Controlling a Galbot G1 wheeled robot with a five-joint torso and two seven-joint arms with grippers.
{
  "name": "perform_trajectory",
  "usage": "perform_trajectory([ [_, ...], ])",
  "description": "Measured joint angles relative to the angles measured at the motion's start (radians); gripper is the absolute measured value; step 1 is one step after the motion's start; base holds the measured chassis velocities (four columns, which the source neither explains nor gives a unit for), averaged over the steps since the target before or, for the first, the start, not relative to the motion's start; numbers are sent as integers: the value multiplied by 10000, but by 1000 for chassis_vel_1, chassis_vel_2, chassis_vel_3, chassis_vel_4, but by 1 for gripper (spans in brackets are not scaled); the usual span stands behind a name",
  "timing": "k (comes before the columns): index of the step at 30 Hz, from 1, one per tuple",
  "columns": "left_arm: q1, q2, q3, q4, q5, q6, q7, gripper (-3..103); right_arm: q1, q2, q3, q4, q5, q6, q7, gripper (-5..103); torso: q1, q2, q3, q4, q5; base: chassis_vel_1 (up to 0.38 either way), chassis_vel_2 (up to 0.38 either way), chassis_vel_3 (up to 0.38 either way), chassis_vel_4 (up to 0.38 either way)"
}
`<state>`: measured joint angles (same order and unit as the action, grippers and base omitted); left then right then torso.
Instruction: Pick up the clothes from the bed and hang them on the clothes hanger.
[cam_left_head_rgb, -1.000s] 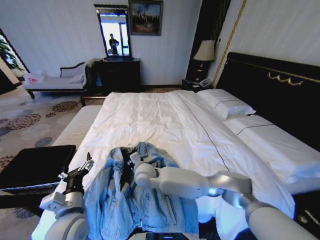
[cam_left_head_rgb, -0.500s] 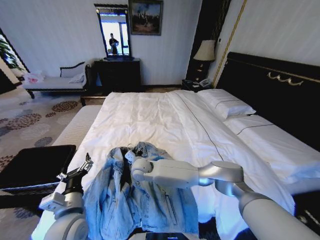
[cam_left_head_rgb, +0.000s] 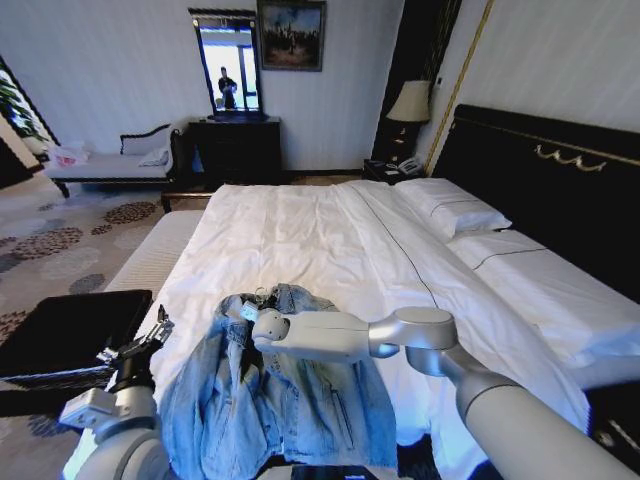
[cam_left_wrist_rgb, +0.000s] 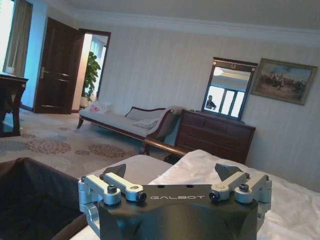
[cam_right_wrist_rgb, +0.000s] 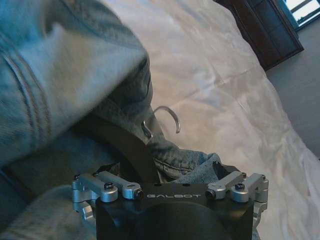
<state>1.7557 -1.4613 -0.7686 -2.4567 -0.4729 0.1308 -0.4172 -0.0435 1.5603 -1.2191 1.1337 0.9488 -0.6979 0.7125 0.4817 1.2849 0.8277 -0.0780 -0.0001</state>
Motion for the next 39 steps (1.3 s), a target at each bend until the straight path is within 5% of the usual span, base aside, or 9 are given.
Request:
perform_trajectory([
  [20,-102,-90,0,187,11,-13,7,100,-932,501,123,-3762,-3752,1246,-377,100,0,0,0,-2,1,0,0,0,0],
  [39,-80,-170,69,218,85,-17,27,100,-1033,484,714,-4346,-4640,2677,-615,99,-1,-1,0,0,1,0,0,0,0],
])
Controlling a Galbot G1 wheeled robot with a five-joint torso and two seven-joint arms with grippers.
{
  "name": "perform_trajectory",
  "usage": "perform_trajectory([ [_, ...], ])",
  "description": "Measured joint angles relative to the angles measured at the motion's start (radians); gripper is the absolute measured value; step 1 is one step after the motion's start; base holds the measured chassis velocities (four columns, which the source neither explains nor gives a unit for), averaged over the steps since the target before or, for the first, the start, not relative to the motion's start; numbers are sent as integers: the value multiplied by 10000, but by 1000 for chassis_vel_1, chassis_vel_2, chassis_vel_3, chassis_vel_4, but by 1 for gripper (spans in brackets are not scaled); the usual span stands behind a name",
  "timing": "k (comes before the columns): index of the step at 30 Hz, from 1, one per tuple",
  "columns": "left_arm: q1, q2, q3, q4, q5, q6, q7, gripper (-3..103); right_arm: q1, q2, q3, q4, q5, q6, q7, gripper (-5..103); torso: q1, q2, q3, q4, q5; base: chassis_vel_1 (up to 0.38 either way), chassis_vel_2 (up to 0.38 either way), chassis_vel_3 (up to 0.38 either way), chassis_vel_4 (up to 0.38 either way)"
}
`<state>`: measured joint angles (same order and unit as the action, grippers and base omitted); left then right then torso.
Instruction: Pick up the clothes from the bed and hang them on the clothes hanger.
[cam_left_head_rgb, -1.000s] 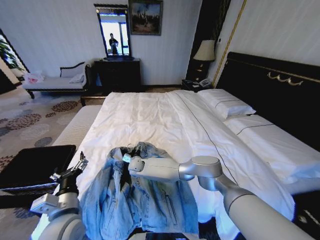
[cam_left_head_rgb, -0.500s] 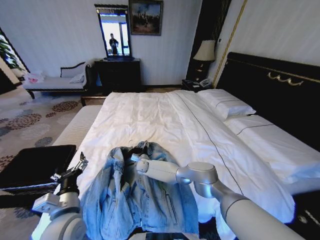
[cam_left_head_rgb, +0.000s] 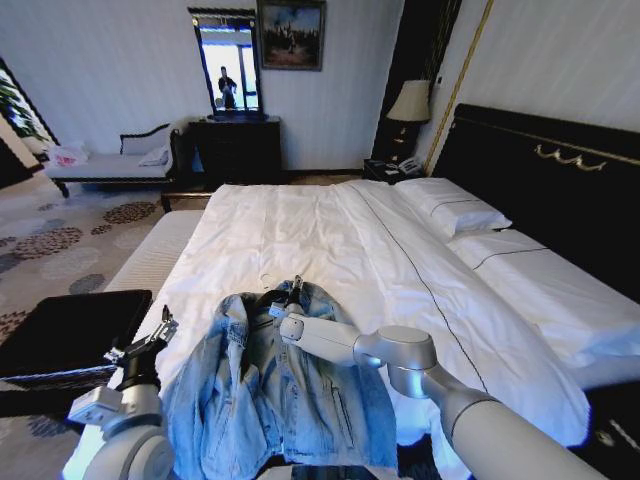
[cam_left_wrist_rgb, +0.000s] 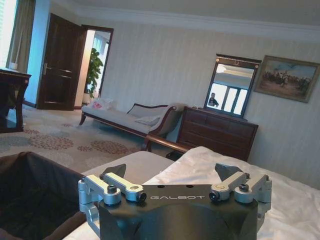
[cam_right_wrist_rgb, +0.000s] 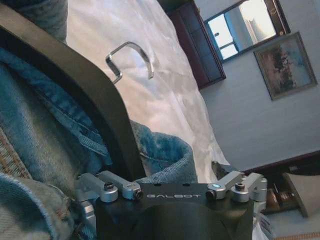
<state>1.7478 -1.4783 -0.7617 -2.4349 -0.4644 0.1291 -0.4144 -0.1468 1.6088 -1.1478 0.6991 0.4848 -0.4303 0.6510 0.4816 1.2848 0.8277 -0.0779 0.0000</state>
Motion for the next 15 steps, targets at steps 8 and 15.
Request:
perform_trajectory([
  [8,77,-29,-31,-69,35,-34,-1,100,192,-4,-38,-209,-171,46,-352,68,1,0,0,-1,0,0,0,0,0],
  [15,71,-31,-32,-62,44,-57,-6,100,306,-10,-238,67,-177,-93,-417,44,0,0,0,-2,-1,0,0,0,0],
])
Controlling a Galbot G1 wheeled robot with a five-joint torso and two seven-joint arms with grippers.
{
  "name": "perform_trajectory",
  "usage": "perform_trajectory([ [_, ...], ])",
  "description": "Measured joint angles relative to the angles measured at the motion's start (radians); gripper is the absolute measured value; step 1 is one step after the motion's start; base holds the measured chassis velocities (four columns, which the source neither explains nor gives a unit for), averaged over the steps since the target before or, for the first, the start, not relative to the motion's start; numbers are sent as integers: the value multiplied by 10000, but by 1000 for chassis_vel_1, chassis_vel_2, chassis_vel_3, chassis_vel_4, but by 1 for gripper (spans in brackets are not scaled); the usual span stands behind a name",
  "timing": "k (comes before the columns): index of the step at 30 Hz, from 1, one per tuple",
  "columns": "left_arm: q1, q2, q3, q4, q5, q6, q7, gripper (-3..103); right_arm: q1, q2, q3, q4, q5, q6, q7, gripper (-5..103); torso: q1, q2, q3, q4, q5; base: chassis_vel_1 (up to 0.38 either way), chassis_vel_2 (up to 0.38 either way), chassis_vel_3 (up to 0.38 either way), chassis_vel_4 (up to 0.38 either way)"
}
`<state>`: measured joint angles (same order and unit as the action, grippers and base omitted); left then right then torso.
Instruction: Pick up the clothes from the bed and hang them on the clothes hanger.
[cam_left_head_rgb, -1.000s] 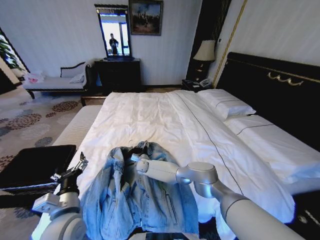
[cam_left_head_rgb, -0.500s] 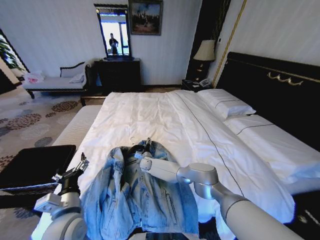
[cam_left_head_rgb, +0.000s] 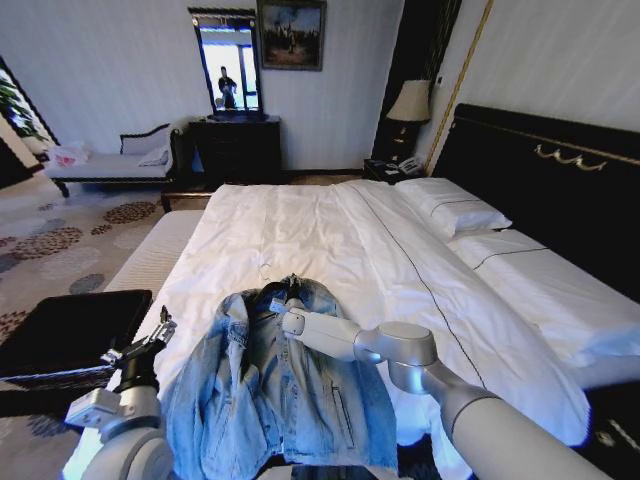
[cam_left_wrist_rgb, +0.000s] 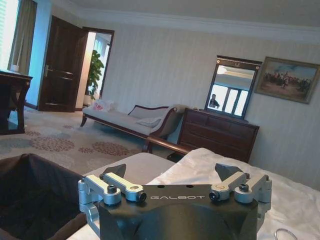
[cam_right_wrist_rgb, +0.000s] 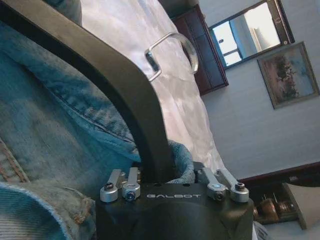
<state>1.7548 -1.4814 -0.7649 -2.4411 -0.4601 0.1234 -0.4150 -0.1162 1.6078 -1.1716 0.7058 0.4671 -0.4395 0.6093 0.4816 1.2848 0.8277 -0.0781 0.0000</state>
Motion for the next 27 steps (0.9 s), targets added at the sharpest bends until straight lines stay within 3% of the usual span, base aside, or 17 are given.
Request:
perform_trajectory([
  [1,-6,0,0,4,1,-1,0,100,18,-2,-22,71,-11,-6,11,44,0,0,0,-2,0,0,0,0,0],
  [2,-22,4,1,17,2,-2,-1,100,111,-2,-90,394,-126,-30,52,34,0,-1,0,-3,0,0,0,0,0],
  [6,-50,26,1,28,2,-3,-1,100,357,-106,-180,1115,-412,-110,159,29,1,-1,1,10,1,0,0,0,0],
  [14,-53,114,-29,26,2,1,-3,100,1288,-1401,-311,3359,-984,-541,584,29,0,0,0,-2,1,0,0,0,0],
  [16,-39,155,-61,-13,2,6,-4,100,1689,-1843,-322,4156,-1554,-687,848,29,1,0,1,0,1,0,0,0,0],
  [21,8,180,-48,-99,11,33,-4,100,2169,-2301,-69,4898,-2736,-737,1063,29,0,0,0,6,1,0,0,0,0],
  [27,93,244,-75,-128,23,45,-4,100,2637,-2694,647,5622,-3029,-896,1201,29,1,-1,0,0,2,0,0,0,0],
])
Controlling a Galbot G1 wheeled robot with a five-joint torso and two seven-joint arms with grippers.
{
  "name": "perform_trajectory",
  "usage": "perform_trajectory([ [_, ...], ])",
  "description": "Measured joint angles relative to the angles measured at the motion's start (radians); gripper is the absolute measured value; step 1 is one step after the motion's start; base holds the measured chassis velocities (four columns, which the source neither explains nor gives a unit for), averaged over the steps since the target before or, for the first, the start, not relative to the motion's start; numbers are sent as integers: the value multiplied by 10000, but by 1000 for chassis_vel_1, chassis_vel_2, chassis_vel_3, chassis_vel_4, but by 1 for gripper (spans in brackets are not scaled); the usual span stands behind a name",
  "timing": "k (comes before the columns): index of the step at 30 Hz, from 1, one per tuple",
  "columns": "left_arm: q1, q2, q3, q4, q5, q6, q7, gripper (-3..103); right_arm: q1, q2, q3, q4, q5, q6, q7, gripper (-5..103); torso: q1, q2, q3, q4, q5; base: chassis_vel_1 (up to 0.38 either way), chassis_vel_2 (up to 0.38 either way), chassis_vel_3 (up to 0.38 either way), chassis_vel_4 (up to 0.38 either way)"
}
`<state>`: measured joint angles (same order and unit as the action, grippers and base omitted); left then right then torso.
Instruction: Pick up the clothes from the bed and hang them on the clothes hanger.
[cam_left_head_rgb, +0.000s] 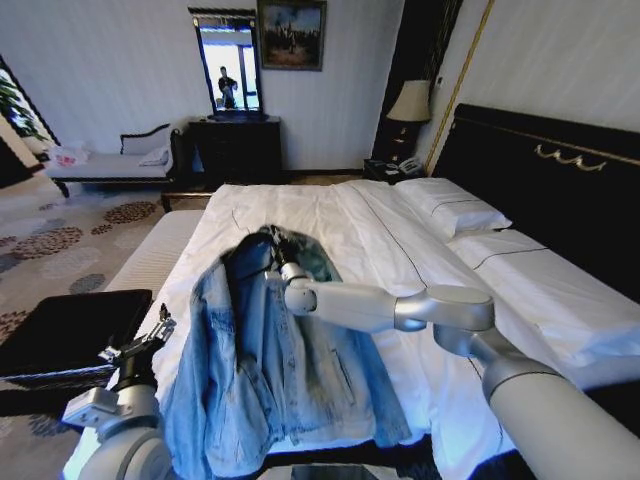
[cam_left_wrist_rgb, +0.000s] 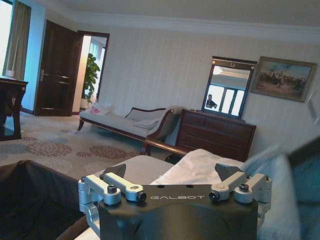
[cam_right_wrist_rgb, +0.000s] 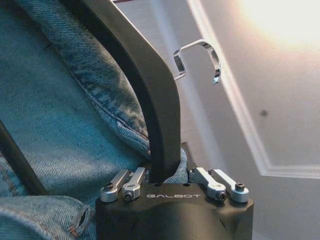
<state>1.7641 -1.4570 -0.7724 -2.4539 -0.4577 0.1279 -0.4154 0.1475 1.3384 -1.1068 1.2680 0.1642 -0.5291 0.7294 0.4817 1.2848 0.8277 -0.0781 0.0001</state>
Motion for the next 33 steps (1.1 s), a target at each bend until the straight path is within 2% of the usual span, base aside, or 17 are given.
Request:
perform_trajectory([
  [7,9,37,-11,21,51,47,-8,100,229,-327,985,958,153,33,46,29,0,0,-1,2,0,0,0,0,0],
  [11,41,71,-75,121,65,57,-14,100,226,-676,2103,1785,631,101,77,29,-1,0,-1,2,0,0,0,0,0],
  [14,46,83,-95,125,64,57,-20,100,222,-879,2493,2092,815,183,78,29,0,0,-1,2,0,0,0,0,0],
  [17,-32,107,-106,62,33,140,-68,100,270,-1553,3338,2715,1247,1016,-231,29,-1,0,-1,0,1,0,0,0,0],
  [19,-53,108,-105,50,29,160,-80,100,282,-1677,3467,2811,1400,1217,-318,29,-1,0,-1,0,1,0,0,0,0],
  [21,-90,117,-93,10,25,212,-121,100,299,-2283,4119,3309,2688,2391,-783,29,-1,0,0,-2,2,0,0,0,0],
  [22,-90,118,-89,9,28,220,-131,100,303,-2417,4278,3441,3046,2688,-882,29,-1,0,0,-3,2,0,0,0,0],
  [23,-90,118,-89,9,28,220,-131,100,303,-2417,4278,3441,3046,2688,-882,29,-1,0,0,-3,2,0,0,0,0],
  [24,-85,121,-71,8,51,226,-131,100,323,-2664,4566,3702,3698,3145,-1050,29,0,0,-1,0,3,0,0,0,0],
  [26,-59,121,-40,-11,89,241,-132,100,348,-3003,4977,4033,4362,3722,-1254,29,0,0,-1,2,1,0,0,0,0],
  [27,-59,121,-40,-11,89,241,-132,100,348,-3003,4977,4033,4362,3722,-1254,29,0,0,-1,2,1,0,0,0,0],
  [30,-48,118,-22,-116,102,302,-132,100,418,-3489,5499,4506,5134,4455,-1707,29,-1,0,-1,1,1,0,0,0,0],
  [31,-48,118,-22,-116,102,302,-132,100,418,-3489,5499,4506,5134,4455,-1707,29,-1,0,-1,1,1,0,0,0,0],
  [33,-49,133,-30,-197,102,339,-138,100,527,-3760,5825,4926,5814,4751,-1971,28,-1,0,-1,1,2,0,0,0,0],
])
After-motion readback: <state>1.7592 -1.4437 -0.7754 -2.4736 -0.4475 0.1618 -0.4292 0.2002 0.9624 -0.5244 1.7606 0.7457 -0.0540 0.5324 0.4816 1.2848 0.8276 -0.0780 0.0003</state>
